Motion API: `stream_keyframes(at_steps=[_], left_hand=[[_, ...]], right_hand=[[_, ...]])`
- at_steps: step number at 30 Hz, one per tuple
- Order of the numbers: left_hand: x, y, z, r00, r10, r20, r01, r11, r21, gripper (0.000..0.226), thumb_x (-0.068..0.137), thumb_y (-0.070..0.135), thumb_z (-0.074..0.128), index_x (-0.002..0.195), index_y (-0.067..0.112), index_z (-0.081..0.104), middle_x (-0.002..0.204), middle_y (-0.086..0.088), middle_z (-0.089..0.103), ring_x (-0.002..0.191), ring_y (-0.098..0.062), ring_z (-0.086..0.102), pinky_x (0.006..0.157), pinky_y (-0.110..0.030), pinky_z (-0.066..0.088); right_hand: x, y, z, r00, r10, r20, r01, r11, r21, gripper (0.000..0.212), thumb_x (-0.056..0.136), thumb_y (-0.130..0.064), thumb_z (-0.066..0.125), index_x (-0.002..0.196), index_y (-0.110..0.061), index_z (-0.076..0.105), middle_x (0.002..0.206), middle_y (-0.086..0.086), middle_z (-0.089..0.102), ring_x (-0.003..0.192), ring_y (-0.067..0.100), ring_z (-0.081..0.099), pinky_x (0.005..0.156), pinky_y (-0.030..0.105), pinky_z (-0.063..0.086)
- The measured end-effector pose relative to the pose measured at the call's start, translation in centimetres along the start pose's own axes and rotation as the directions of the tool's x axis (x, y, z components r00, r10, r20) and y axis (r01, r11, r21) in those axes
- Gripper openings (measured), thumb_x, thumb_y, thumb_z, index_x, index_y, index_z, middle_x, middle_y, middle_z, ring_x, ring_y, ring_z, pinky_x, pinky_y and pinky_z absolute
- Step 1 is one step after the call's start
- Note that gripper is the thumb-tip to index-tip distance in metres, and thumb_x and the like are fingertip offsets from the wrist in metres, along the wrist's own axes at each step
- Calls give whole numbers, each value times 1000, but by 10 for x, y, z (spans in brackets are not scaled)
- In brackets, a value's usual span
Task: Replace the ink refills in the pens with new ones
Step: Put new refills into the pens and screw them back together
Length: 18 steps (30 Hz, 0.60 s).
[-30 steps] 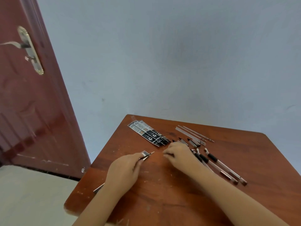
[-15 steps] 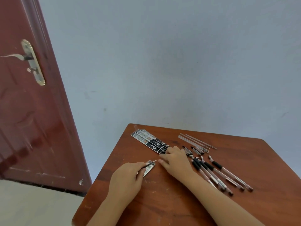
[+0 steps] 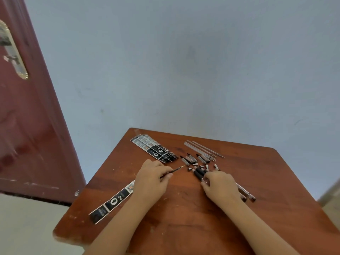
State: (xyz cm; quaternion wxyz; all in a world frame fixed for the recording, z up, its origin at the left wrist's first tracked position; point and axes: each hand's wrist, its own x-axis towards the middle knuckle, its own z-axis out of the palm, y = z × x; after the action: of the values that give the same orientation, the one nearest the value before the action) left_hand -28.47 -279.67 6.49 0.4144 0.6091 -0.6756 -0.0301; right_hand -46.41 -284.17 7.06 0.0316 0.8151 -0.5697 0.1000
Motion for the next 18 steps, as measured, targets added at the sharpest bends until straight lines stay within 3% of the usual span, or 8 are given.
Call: stream_keyframes(at_steps=[3, 7, 11, 15, 18], left_hand=[[6, 2, 2, 997, -53, 53, 56, 998, -42, 17, 85, 19, 61, 99, 19, 70, 75, 17, 51, 75, -5, 39, 65, -8, 30], [18, 16, 1, 980, -192, 48, 197, 945, -260, 15, 81, 10, 64, 93, 16, 70, 71, 14, 54, 65, -1, 46, 60, -5, 37], [32, 22, 13, 907, -419, 51, 381, 761, -525, 15, 83, 10, 62, 81, 24, 63, 72, 4, 60, 69, -9, 54, 61, -14, 44], [40, 25, 29, 832, -552, 57, 400, 525, -751, 14, 86, 2, 55, 78, 12, 60, 64, -2, 57, 51, -3, 55, 47, -11, 46], [36, 23, 35, 835, -548, 37, 361, 497, -789, 20, 87, 0, 53, 74, 14, 59, 65, -5, 59, 49, 2, 57, 50, -11, 50]], right_hand=[[2, 5, 2, 1000, -8, 5, 7, 997, 80, 26, 89, -31, 46, 108, -17, 59, 107, 0, 63, 97, 15, 56, 85, 25, 42], [-5, 16, 2, 990, -23, -138, 72, 930, 360, 22, 87, -26, 53, 104, -17, 63, 97, -1, 64, 82, 7, 49, 72, 14, 35], [-9, 22, 1, 951, 47, -306, 136, 824, 550, 18, 81, -8, 62, 99, -7, 66, 75, -19, 49, 71, -5, 45, 71, 1, 35], [-9, 17, 3, 939, 47, -340, 174, 787, 592, 19, 82, -3, 58, 100, -3, 65, 84, -12, 52, 75, -12, 49, 75, -6, 34], [-10, 17, 0, 934, 70, -350, 165, 786, 596, 22, 81, -10, 49, 94, -4, 65, 84, -13, 50, 81, -14, 50, 76, -7, 32]])
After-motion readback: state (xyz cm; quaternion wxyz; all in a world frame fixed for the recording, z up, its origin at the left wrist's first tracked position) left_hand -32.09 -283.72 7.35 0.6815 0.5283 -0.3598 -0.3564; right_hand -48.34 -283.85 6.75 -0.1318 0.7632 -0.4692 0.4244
